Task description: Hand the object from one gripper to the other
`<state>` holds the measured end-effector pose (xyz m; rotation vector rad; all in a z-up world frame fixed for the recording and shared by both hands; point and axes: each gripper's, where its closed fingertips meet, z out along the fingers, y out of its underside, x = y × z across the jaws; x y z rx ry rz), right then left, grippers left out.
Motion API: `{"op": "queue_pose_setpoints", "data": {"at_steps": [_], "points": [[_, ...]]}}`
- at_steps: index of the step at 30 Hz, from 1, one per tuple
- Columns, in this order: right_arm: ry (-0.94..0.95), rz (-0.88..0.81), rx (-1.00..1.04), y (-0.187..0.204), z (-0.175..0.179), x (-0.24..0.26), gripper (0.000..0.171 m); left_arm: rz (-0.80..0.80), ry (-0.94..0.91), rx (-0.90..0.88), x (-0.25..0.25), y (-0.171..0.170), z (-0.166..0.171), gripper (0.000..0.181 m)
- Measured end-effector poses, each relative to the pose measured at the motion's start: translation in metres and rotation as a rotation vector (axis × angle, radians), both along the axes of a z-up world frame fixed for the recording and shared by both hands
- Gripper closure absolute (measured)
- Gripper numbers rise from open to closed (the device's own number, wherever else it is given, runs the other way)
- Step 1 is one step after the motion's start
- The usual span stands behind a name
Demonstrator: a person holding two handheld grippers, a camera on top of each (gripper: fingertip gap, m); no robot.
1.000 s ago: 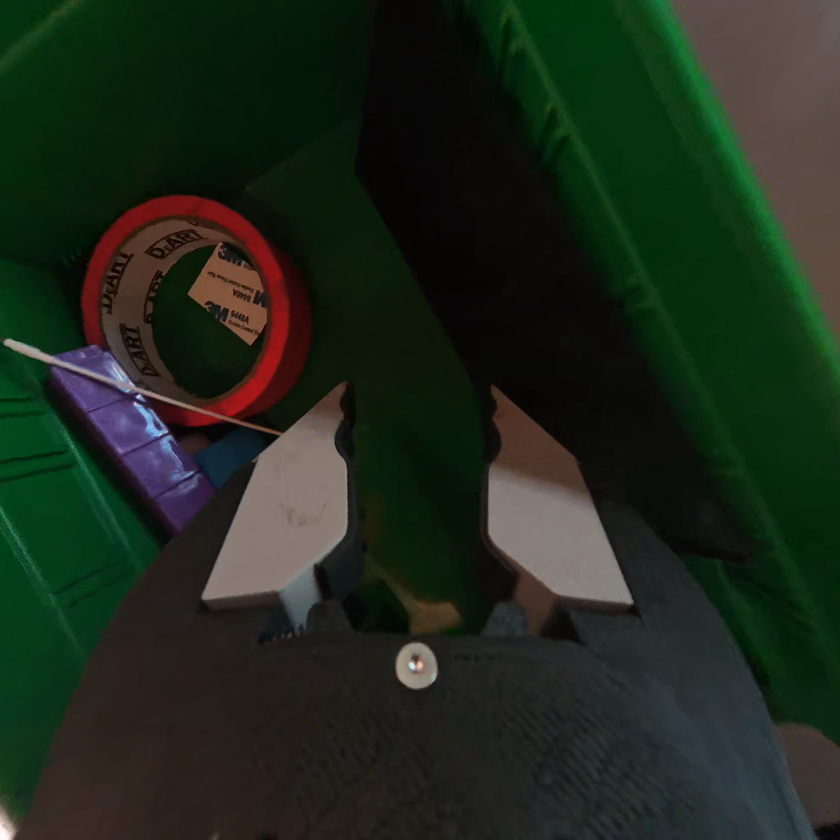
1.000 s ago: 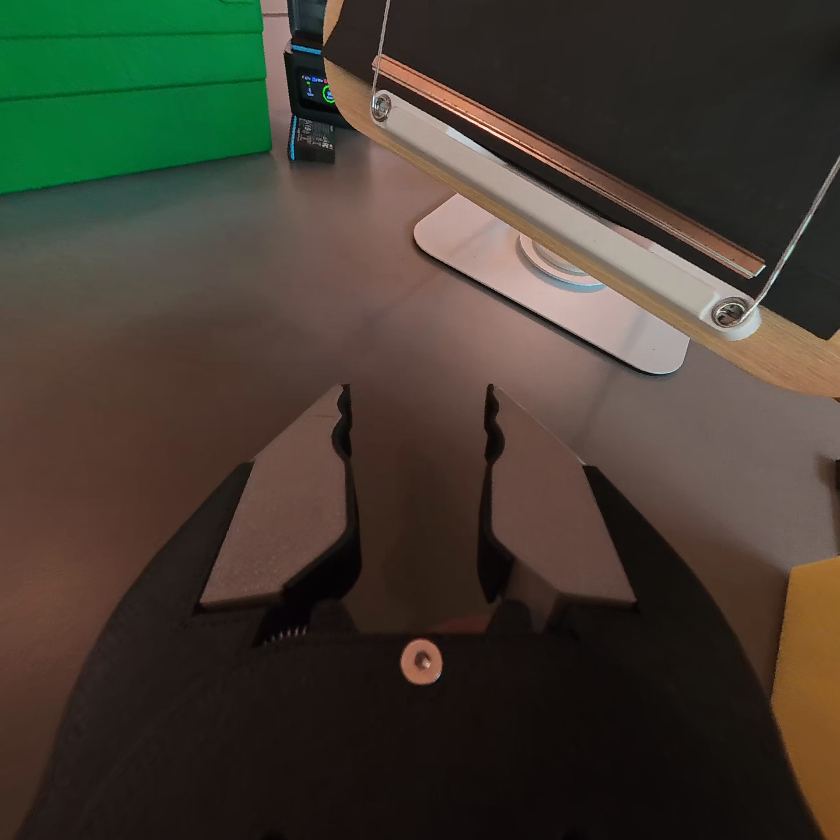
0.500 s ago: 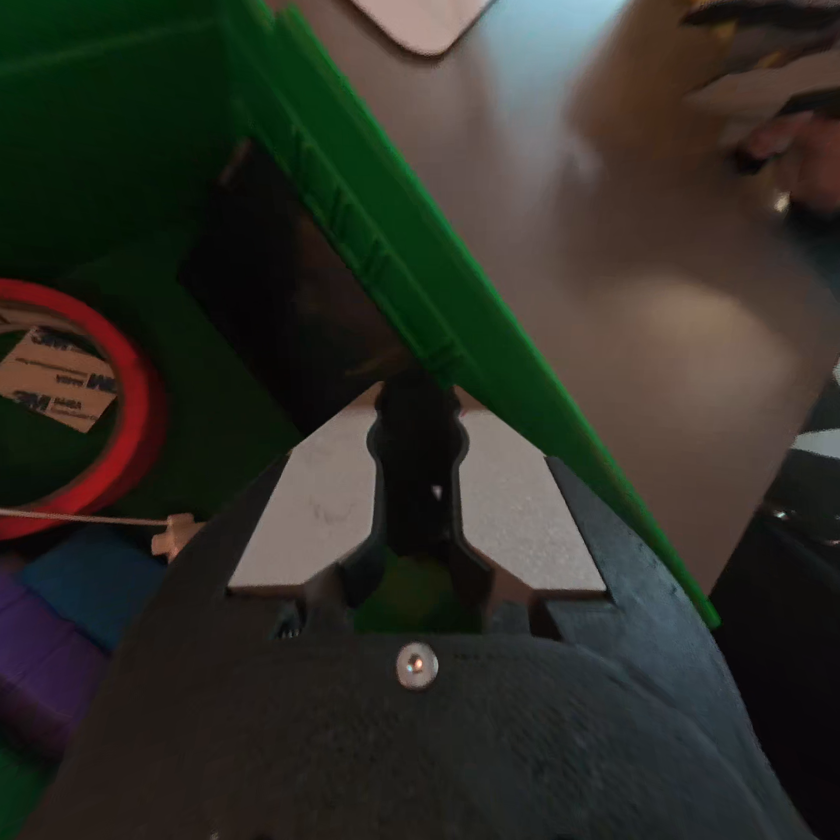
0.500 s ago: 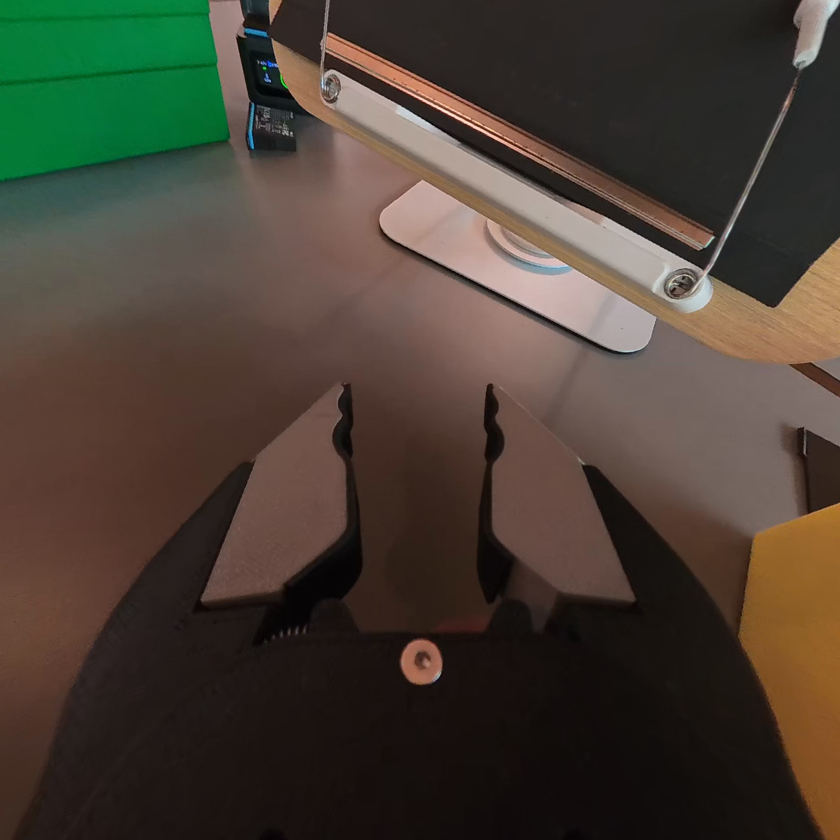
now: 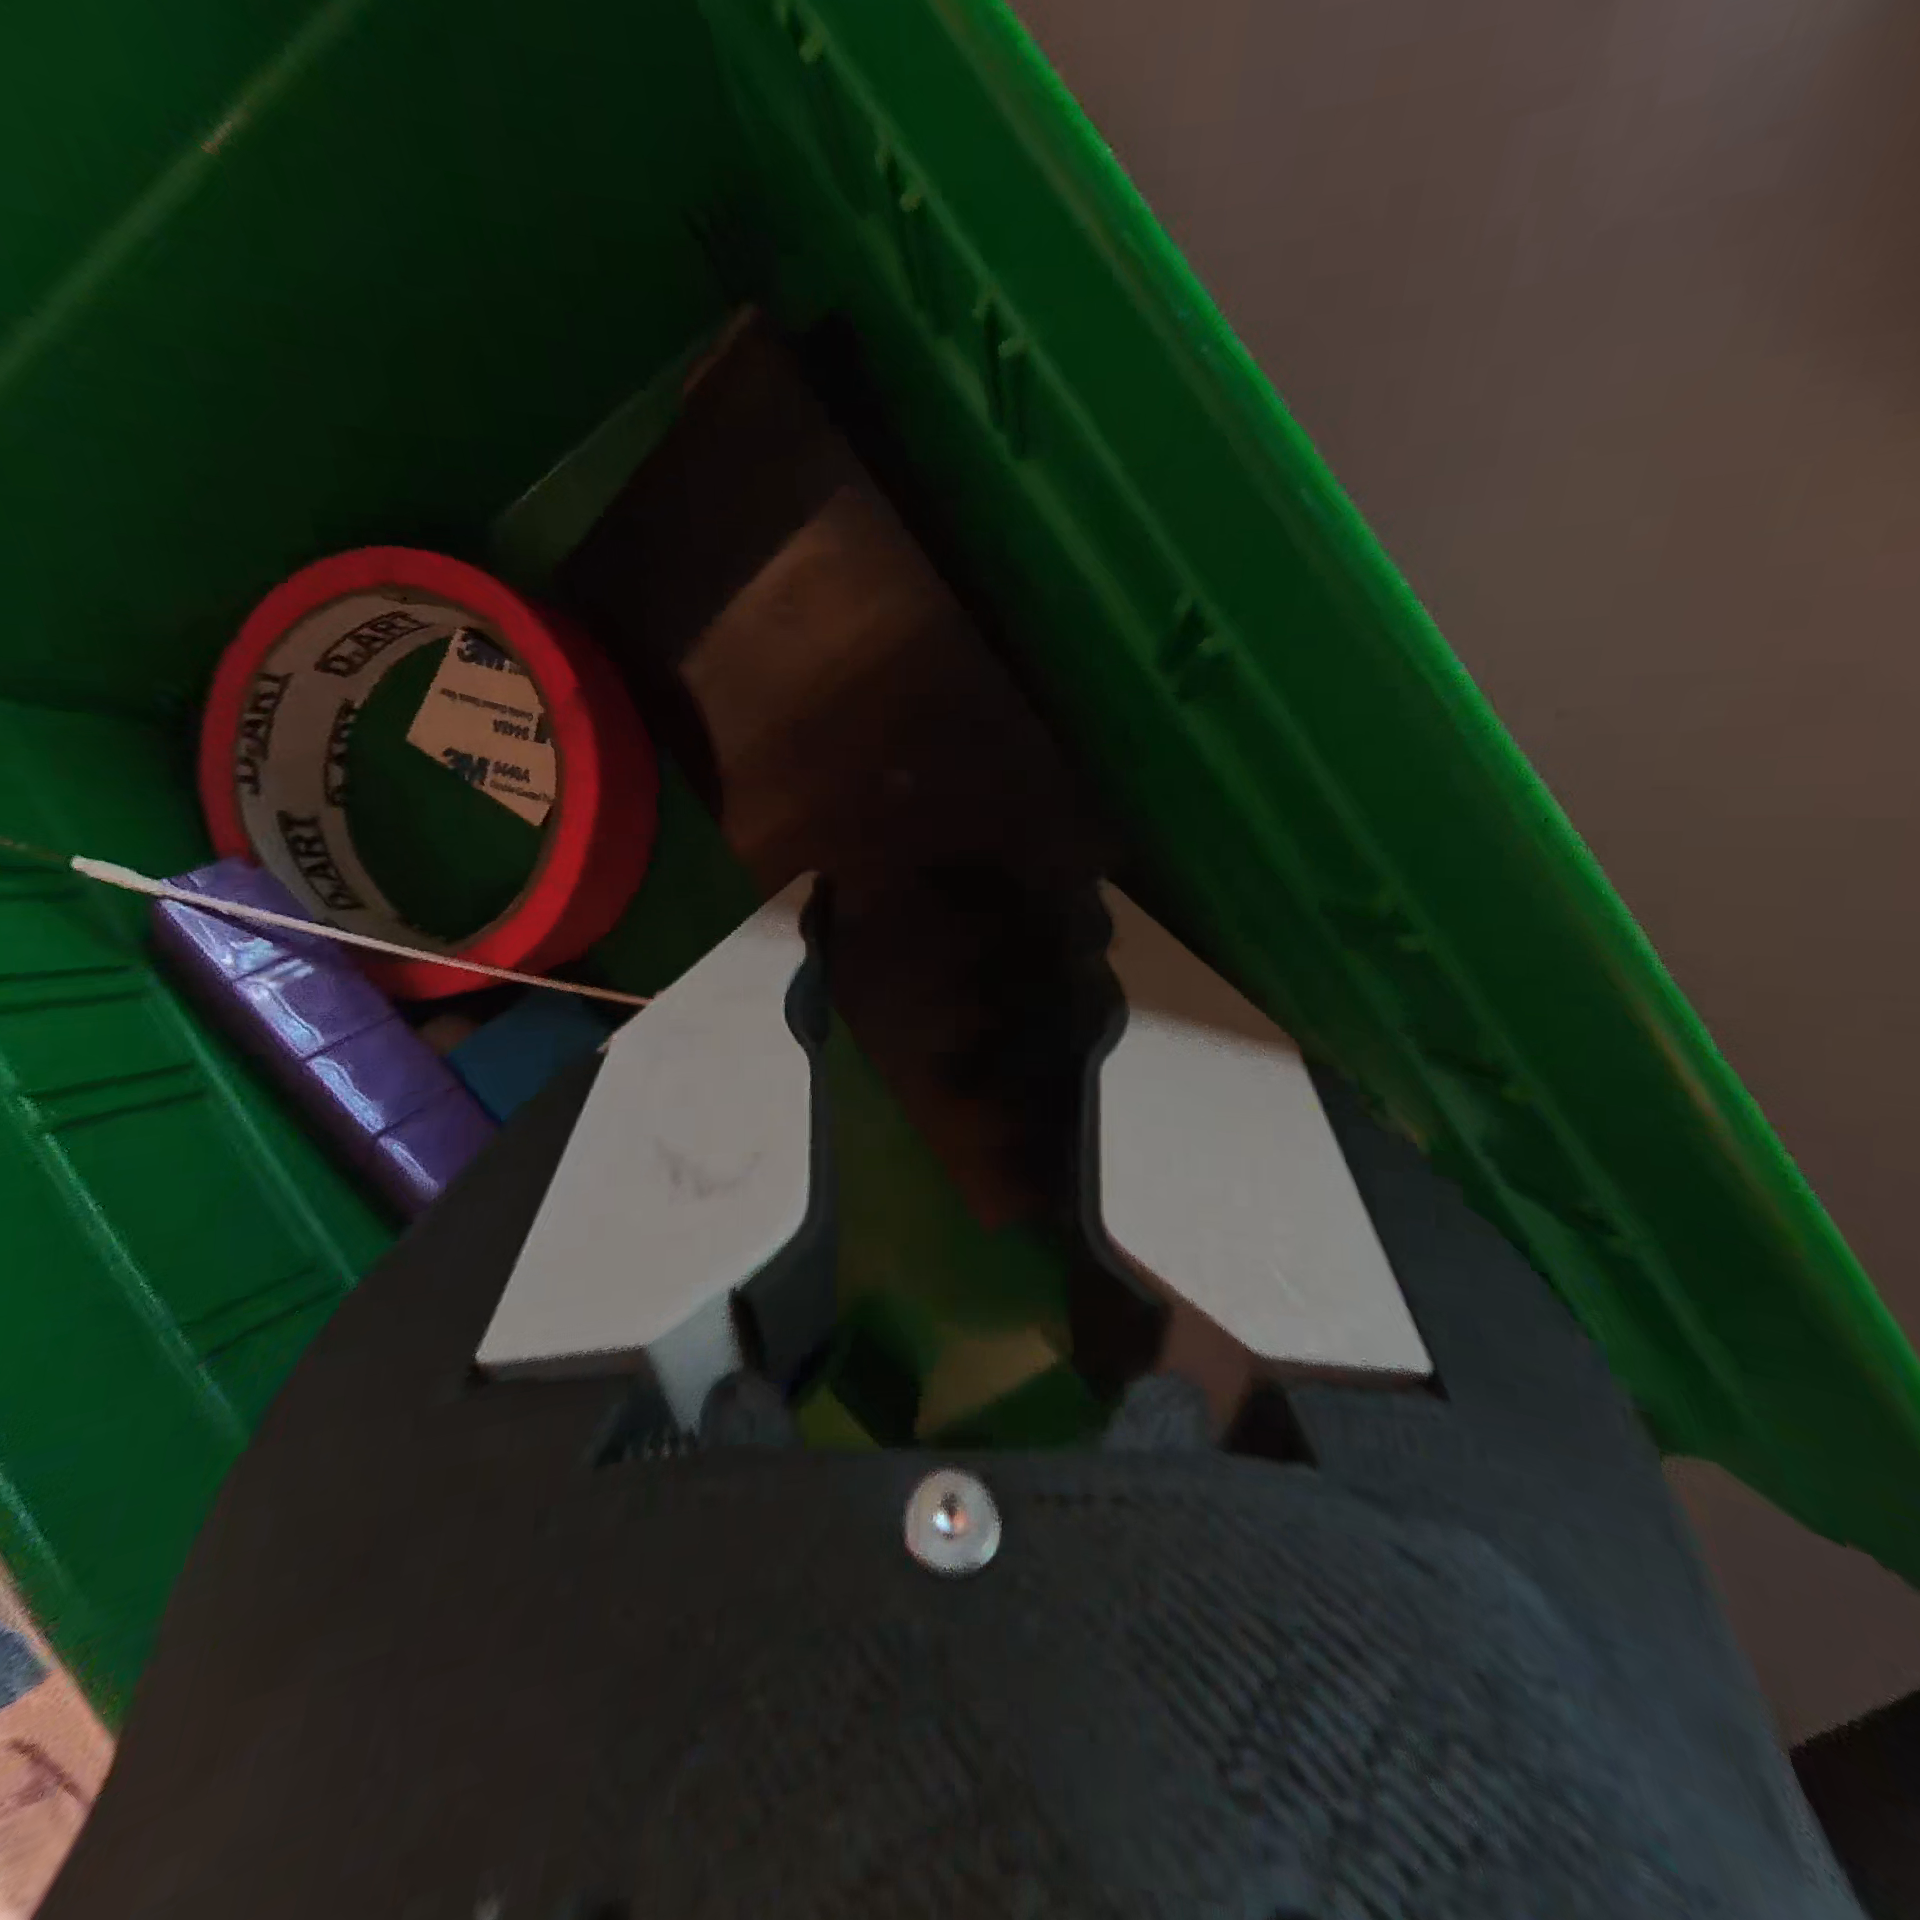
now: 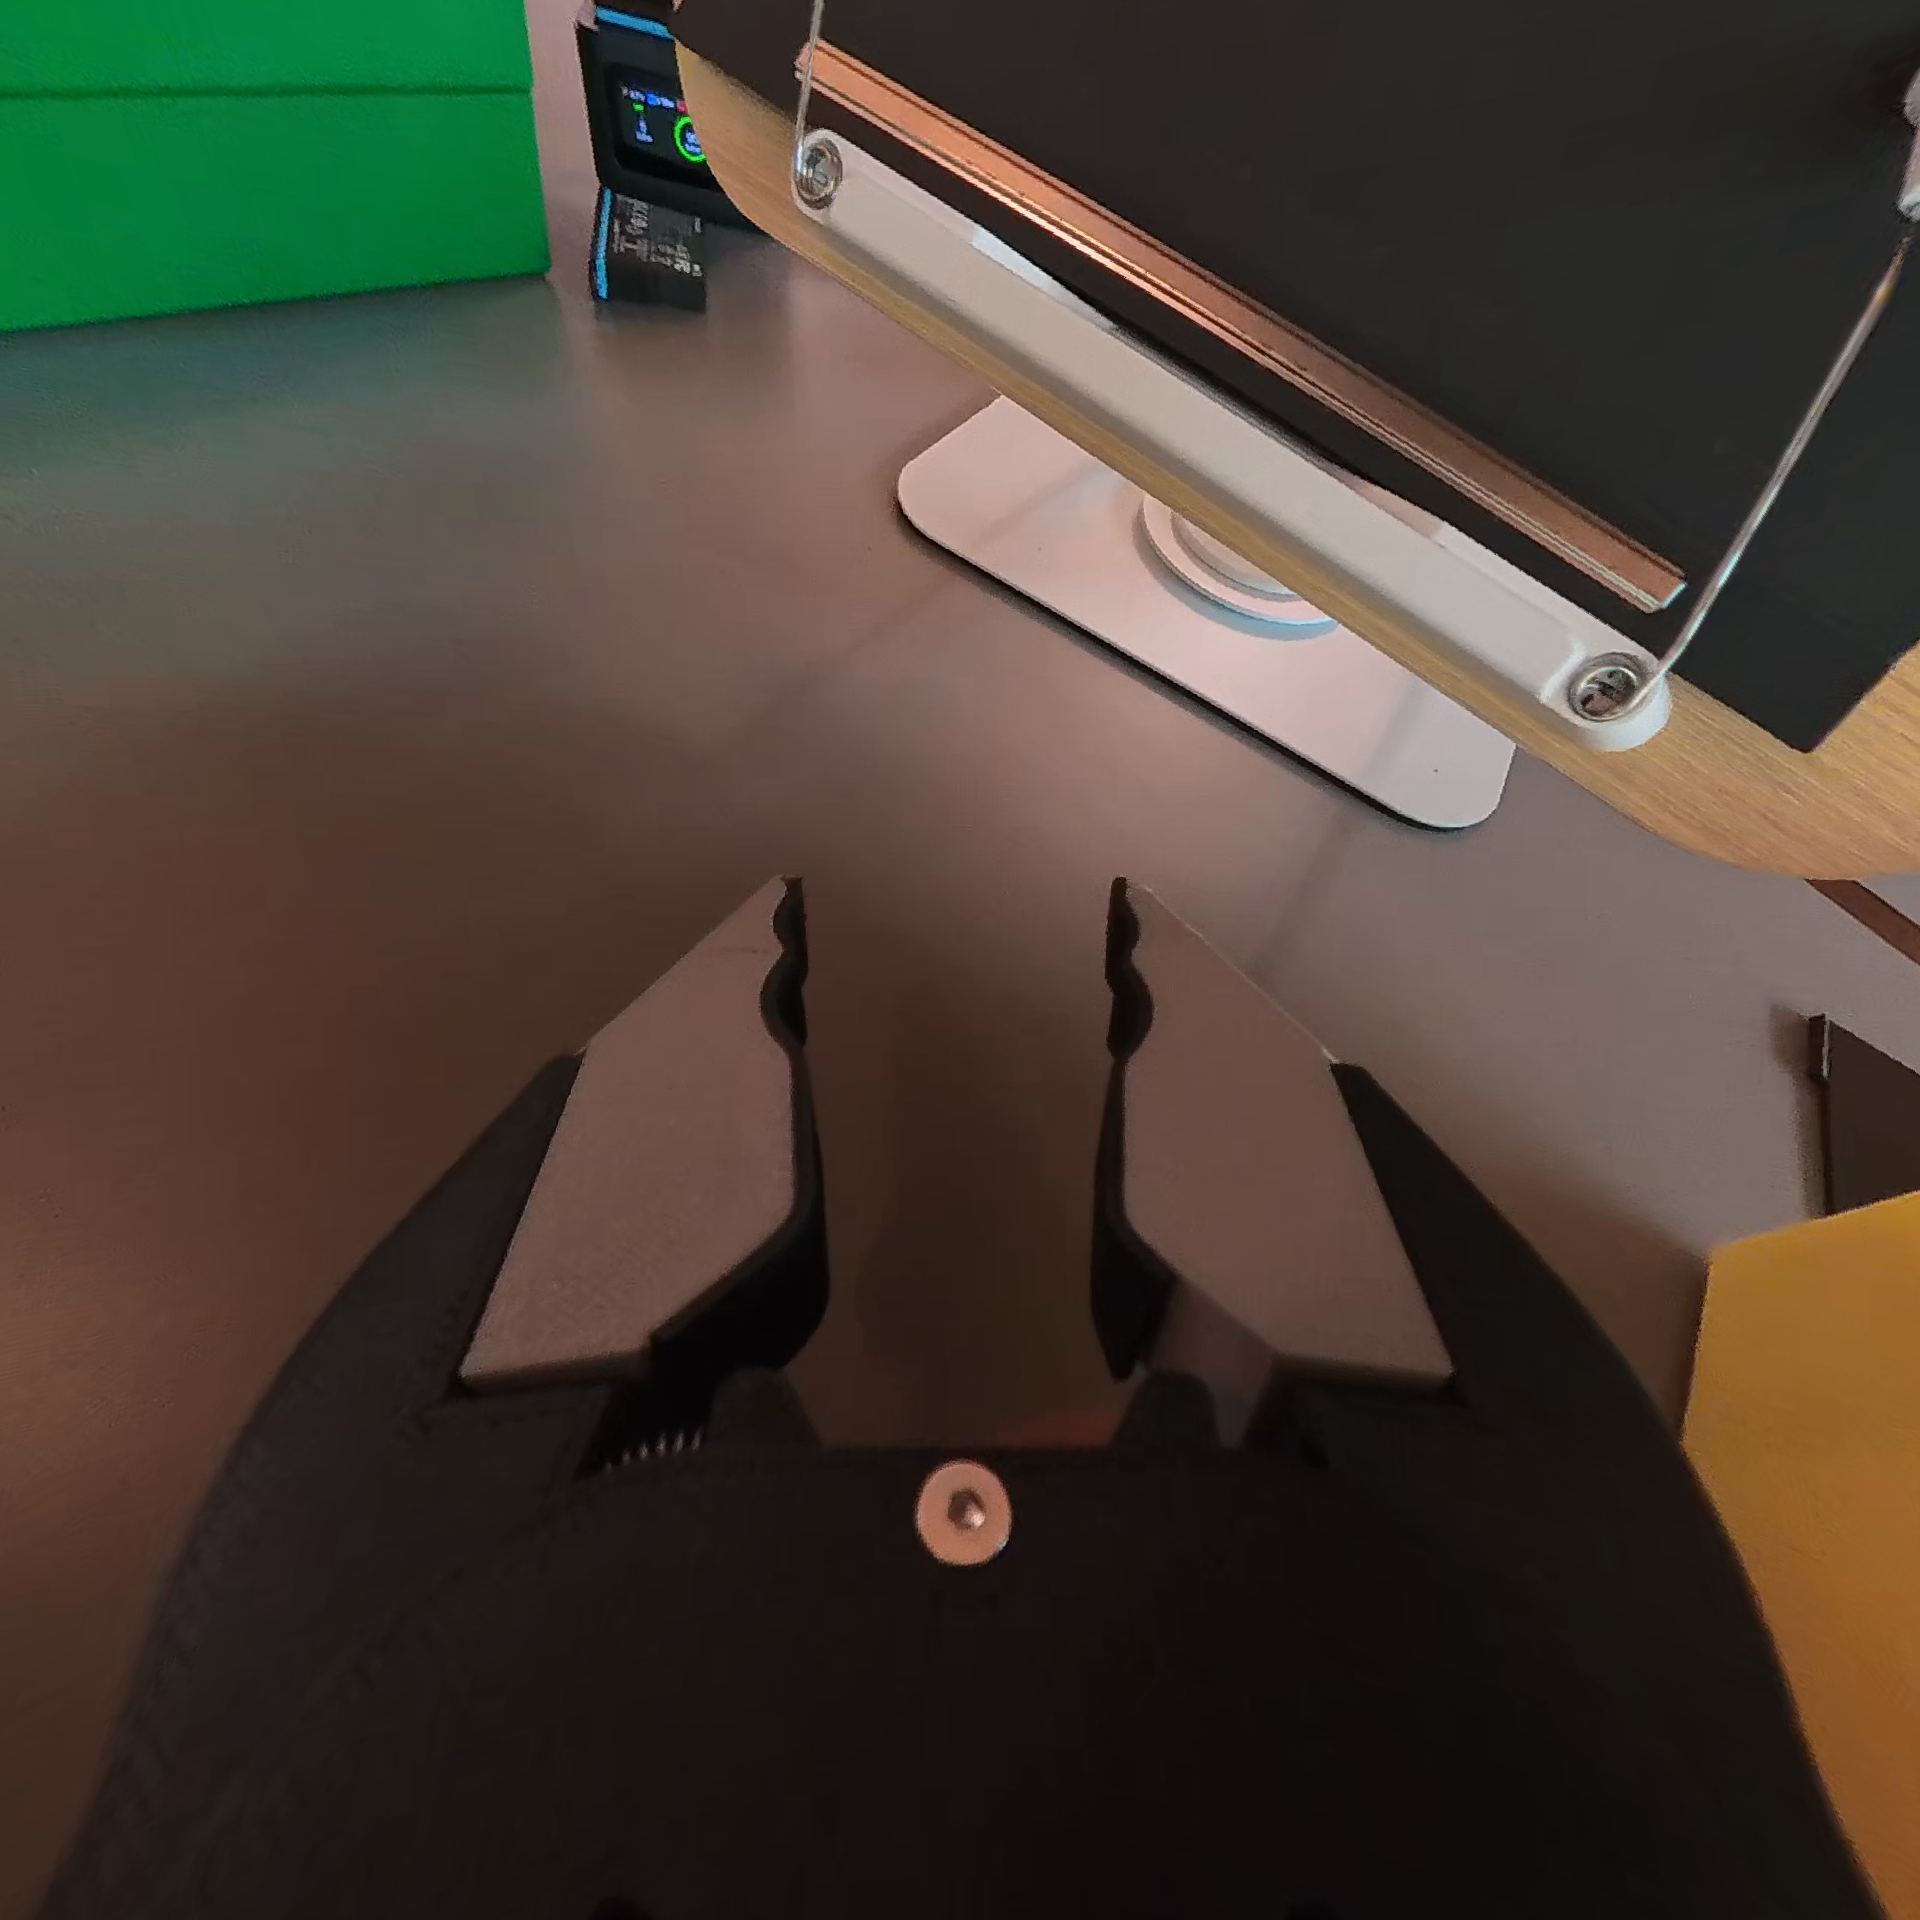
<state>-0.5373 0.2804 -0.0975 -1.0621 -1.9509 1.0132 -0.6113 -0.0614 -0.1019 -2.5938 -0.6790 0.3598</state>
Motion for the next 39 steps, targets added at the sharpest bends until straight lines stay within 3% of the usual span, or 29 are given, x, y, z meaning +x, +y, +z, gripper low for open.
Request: {"op": "queue_pose_setpoints", "data": {"at_steps": [1, 4, 11, 14, 17, 22, 28, 30, 31, 34, 37, 39], "points": [[-0.001, 0.004, 0.0, -0.001, 0.0, 0.0, 0.115, 0.018, -0.013, 0.006, 0.0, 0.0, -0.002, 0.131], [0.001, 0.01, 0.015, -0.004, -0.001, 0.001, 0.115, 0.063, 0.018, -0.079, -0.01, -0.011, -0.016, 0.122], [0.022, 0.015, 0.031, -0.005, 0.005, 0.002, 0.116, 0.089, -0.019, 0.002, -0.008, -0.008, -0.006, 0.125], [0.024, 0.013, 0.022, -0.003, 0.006, 0.002, 0.115, -0.022, -0.036, 0.025, 0.009, -0.009, 0.012, 0.118], [0.017, 0.01, 0.008, -0.002, 0.006, 0.001, 0.115, -0.149, 0.114, -0.094, 0.01, -0.024, 0.024, 0.108], [0.011, 0.011, 0.01, -0.002, 0.004, 0.001, 0.115, -0.382, 0.214, -0.263, 0.028, -0.036, 0.005, 0.103], [0.006, 0.011, 0.009, -0.003, 0.003, 0.001, 0.115, -0.508, 0.362, -0.361, 0.019, -0.026, -0.014, 0.124], [0.006, 0.007, 0.01, -0.002, 0.002, 0.001, 0.115, -0.54, 0.365, -0.367, 0.021, -0.025, -0.016, 0.149], [0.008, 0.006, 0.008, -0.001, 0.003, 0.001, 0.115, -0.548, 0.373, -0.376, 0.022, -0.027, -0.015, 0.175], [0.016, 0.006, 0.0, -0.001, 0.006, 0.001, 0.116, -0.512, 0.633, -0.274, 0.008, -0.023, 0.022, 0.18], [0.01, 0.015, 0.001, -0.004, 0.004, 0.001, 0.116, -0.383, 0.771, -0.165, -0.005, -0.028, 0.055, 0.181], [0.007, 0.02, 0.013, -0.005, 0.003, 0.002, 0.115, -0.34, 0.77, -0.127, -0.008, -0.029, 0.061, 0.181]]}}
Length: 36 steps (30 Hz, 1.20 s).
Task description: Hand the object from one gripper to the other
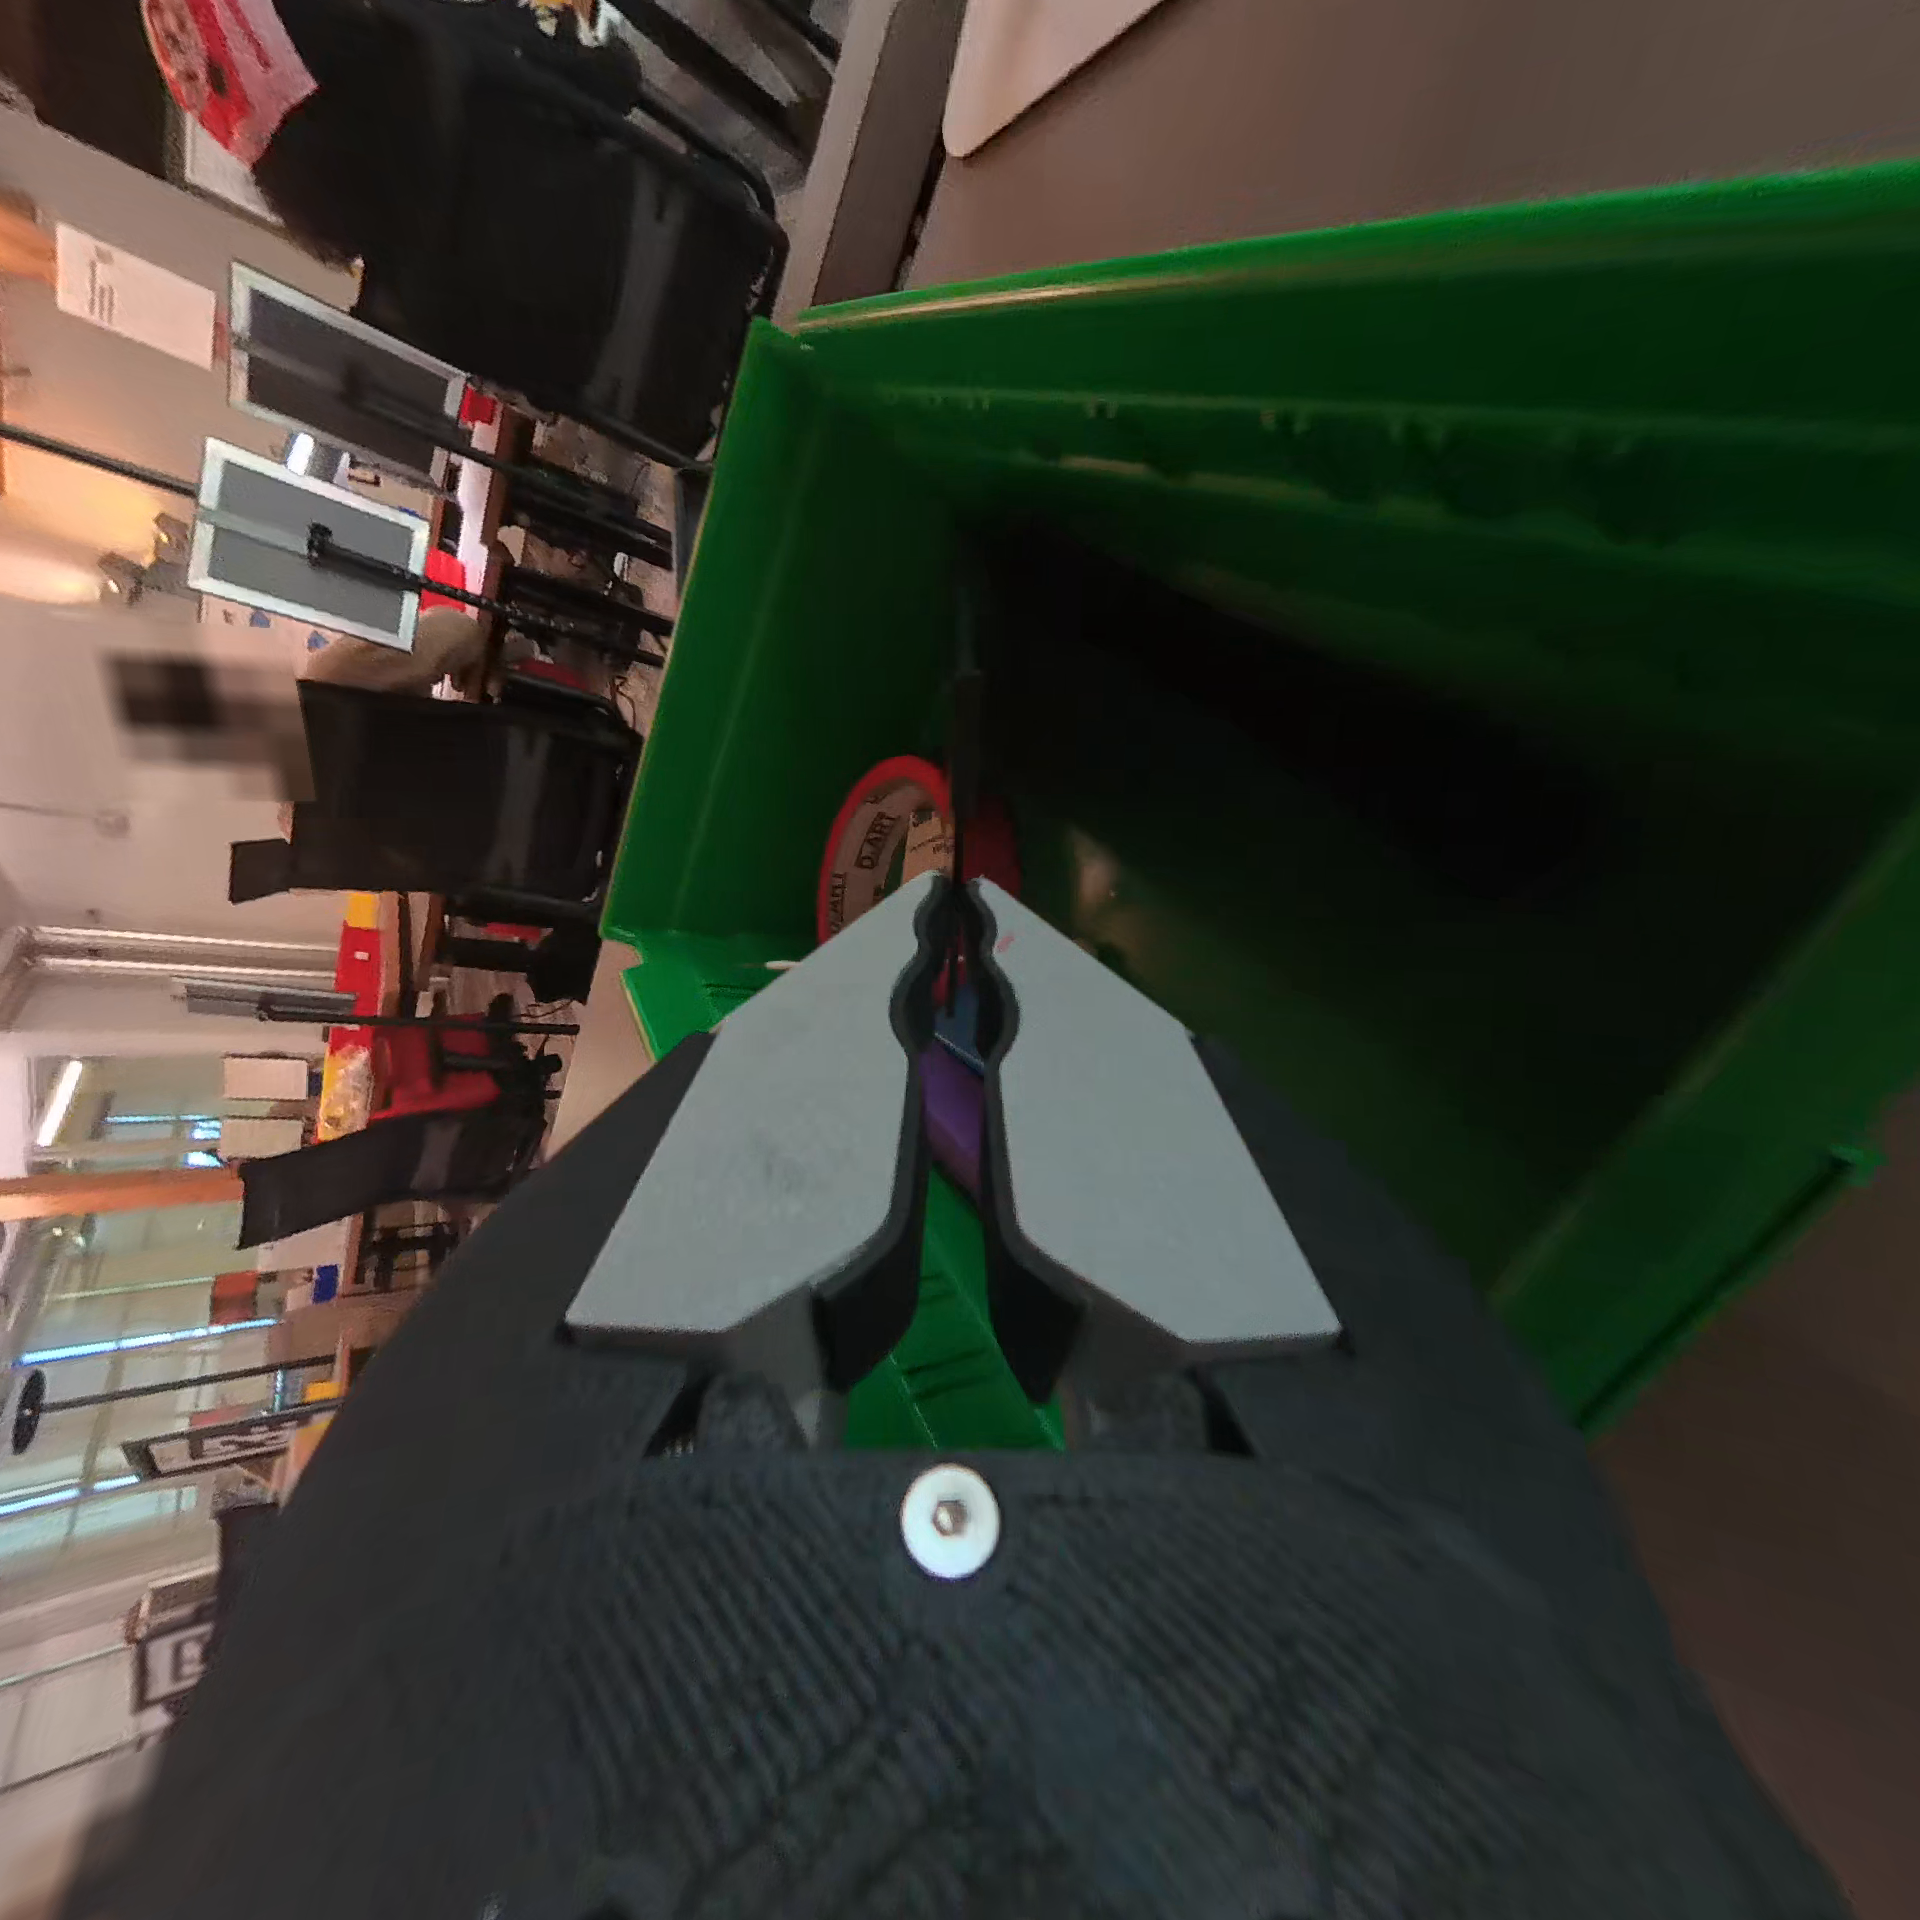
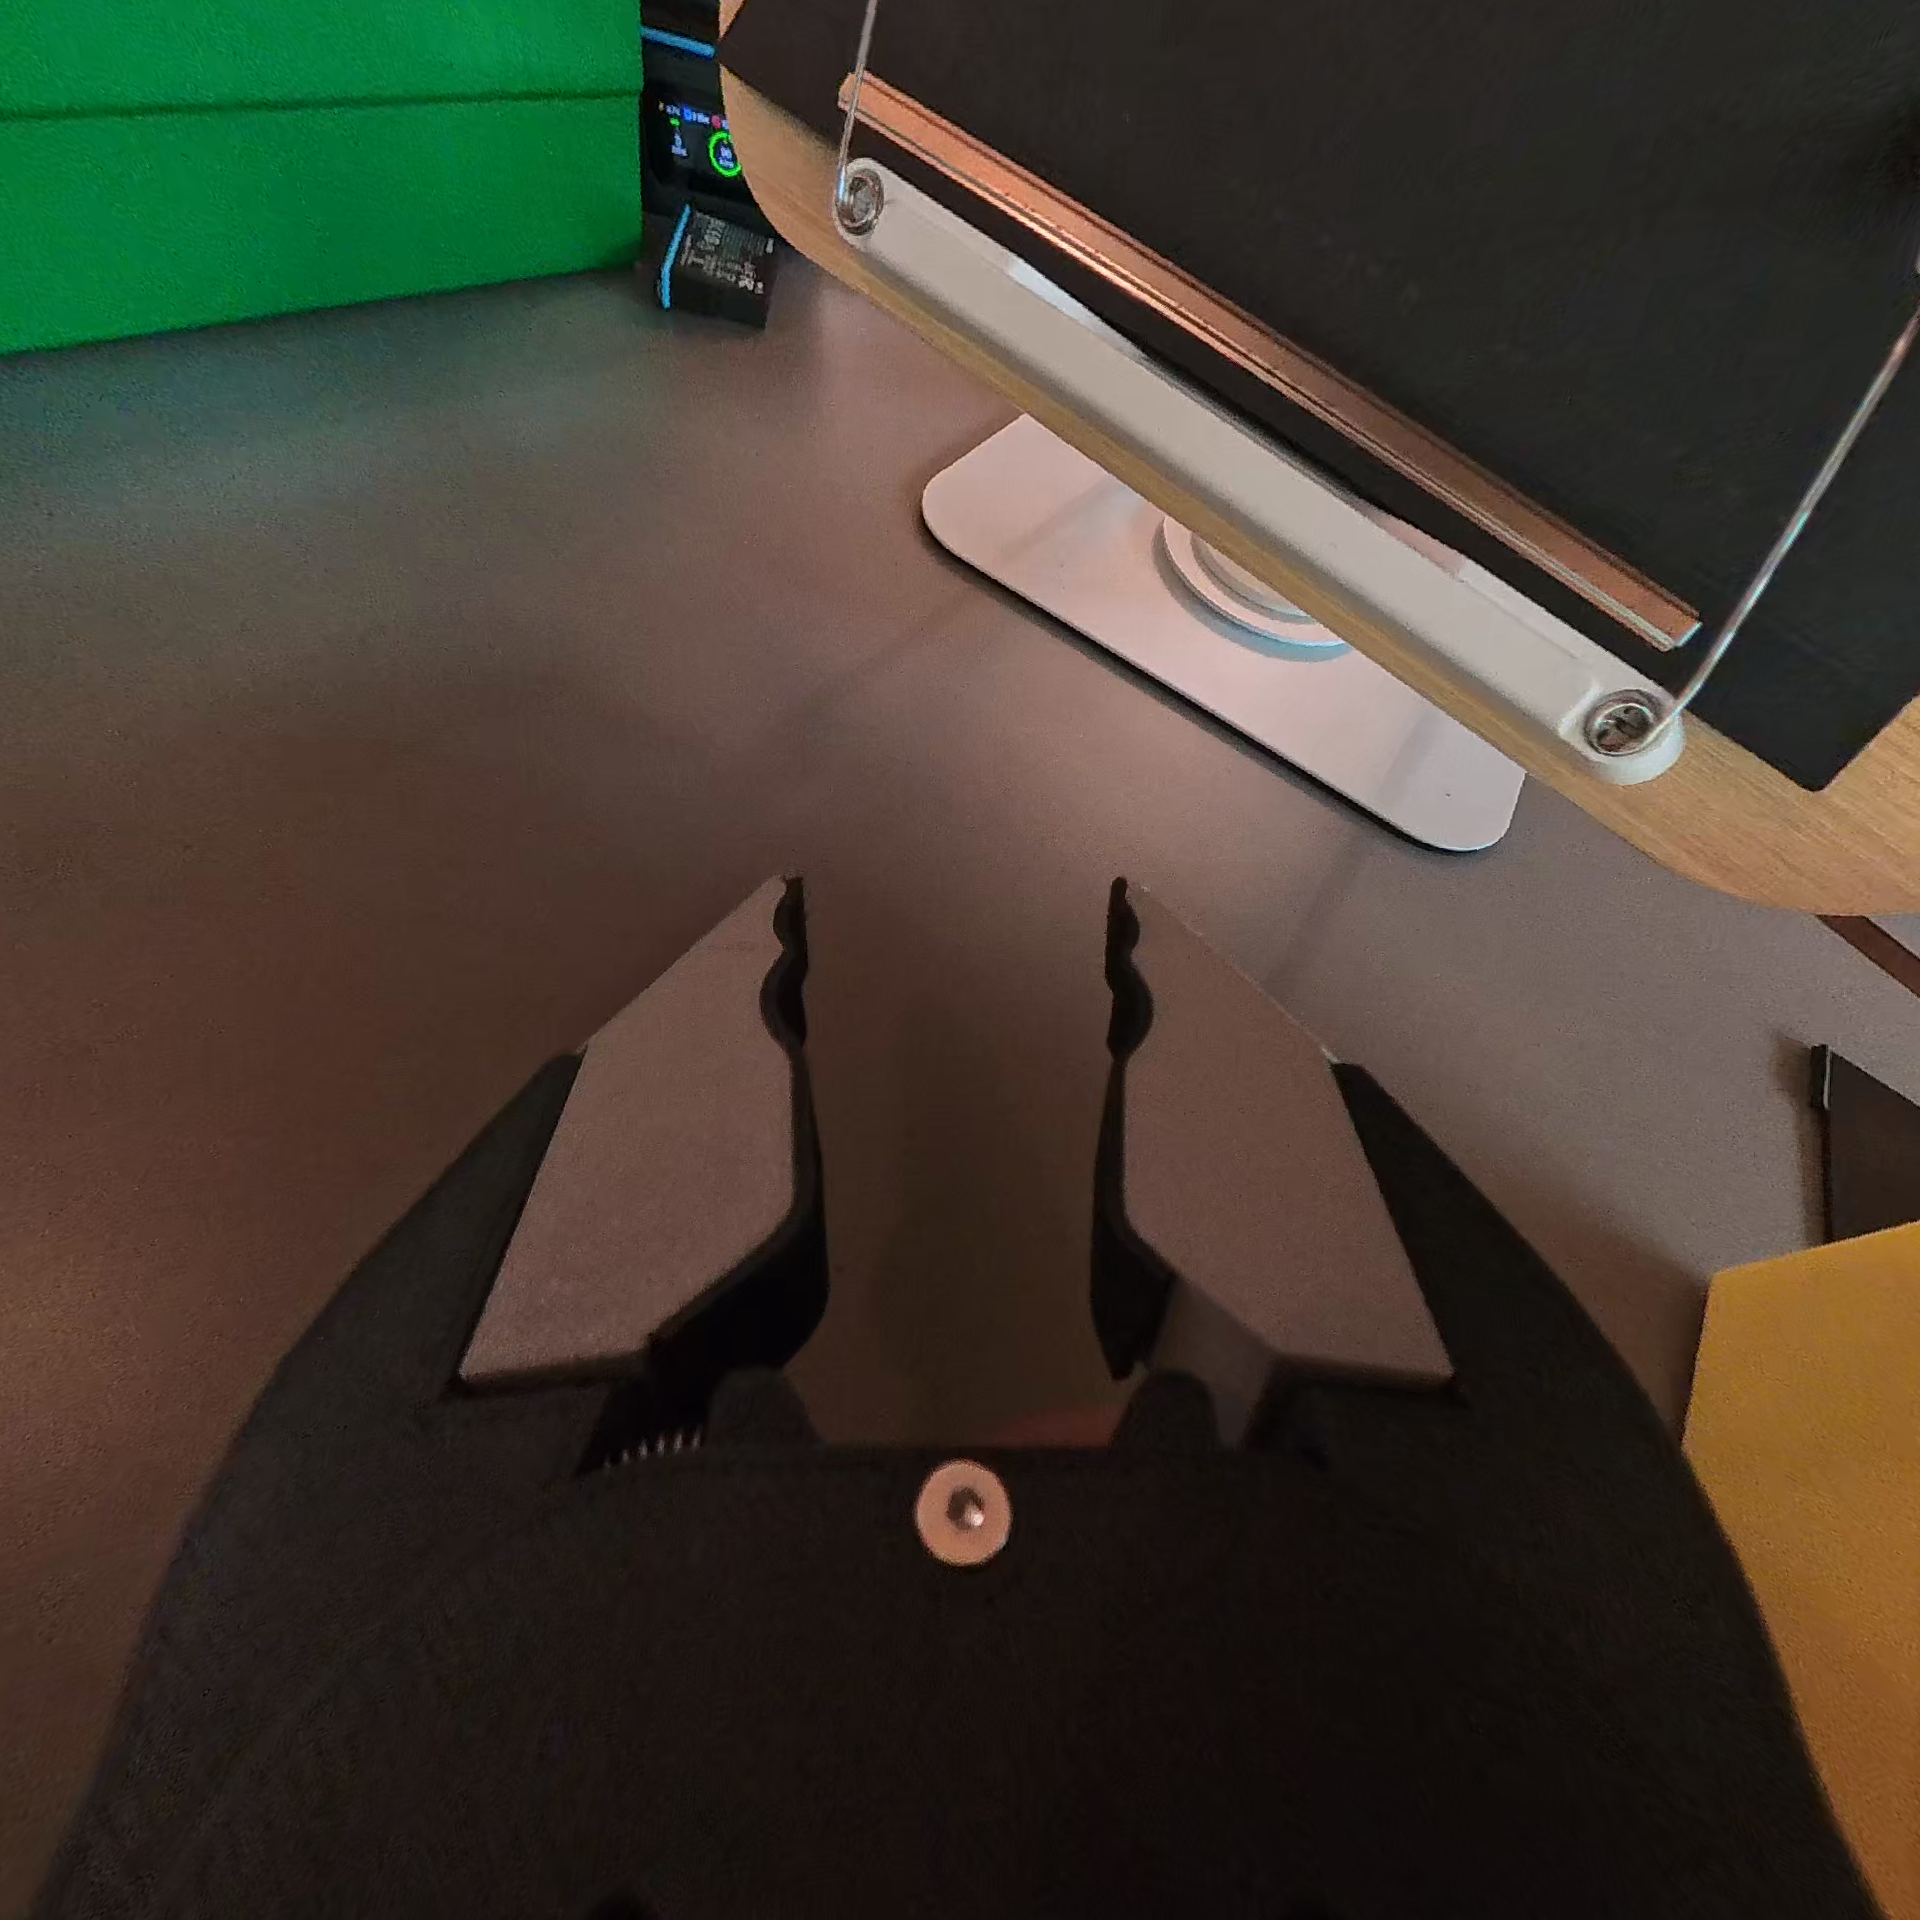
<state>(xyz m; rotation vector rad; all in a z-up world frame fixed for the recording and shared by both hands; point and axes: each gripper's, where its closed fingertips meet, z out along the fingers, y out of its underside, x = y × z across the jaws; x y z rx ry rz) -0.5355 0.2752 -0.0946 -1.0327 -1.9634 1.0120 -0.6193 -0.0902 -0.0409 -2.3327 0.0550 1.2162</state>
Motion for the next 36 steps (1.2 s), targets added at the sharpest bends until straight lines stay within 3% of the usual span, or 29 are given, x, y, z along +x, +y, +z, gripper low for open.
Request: {"op": "queue_pose_setpoints", "data": {"at_steps": [7, 9, 14, 17, 19, 24, 27, 32, 36], "points": [[0.005, 0.012, 0.012, -0.004, 0.001, 0.002, 0.116, 0.05, -0.033, 0.104, -0.009, 0.009, 0.019, 0.181], [0.004, 0.014, 0.015, -0.004, 0.001, 0.002, 0.116, 0.062, -0.122, 0.148, -0.009, 0.012, 0.016, 0.181], [0.015, 0.017, 0.015, -0.006, 0.004, 0.002, 0.116, 0.105, -0.103, 0.242, -0.018, 0.013, 0.019, 0.181], [0.018, 0.019, 0.014, -0.007, 0.005, 0.003, 0.116, 0.137, -0.15, 0.225, -0.023, 0.013, 0.005, 0.179], [0.017, 0.018, 0.015, -0.007, 0.004, 0.003, 0.116, 0.173, -0.17, 0.189, -0.028, 0.014, -0.007, 0.166], [0.015, 0.019, 0.013, -0.007, 0.004, 0.003, 0.116, 0.192, -0.114, 0.157, -0.035, 0.019, 0.002, 0.181], [0.007, 0.019, 0.013, -0.006, 0.002, 0.002, 0.116, 0.189, 0.007, 0.221, -0.036, 0.014, 0.045, 0.181], [0.002, 0.02, -0.017, -0.006, 0.002, 0.002, 0.116, 0.173, 0.192, 0.416, -0.011, 0.007, 0.146, 0.181], [0.012, 0.122, -0.131, -0.024, 0.014, 0.009, 0.114, -0.086, 0.158, 0.765, 0.053, 0.057, 0.209, 0.181]]}}
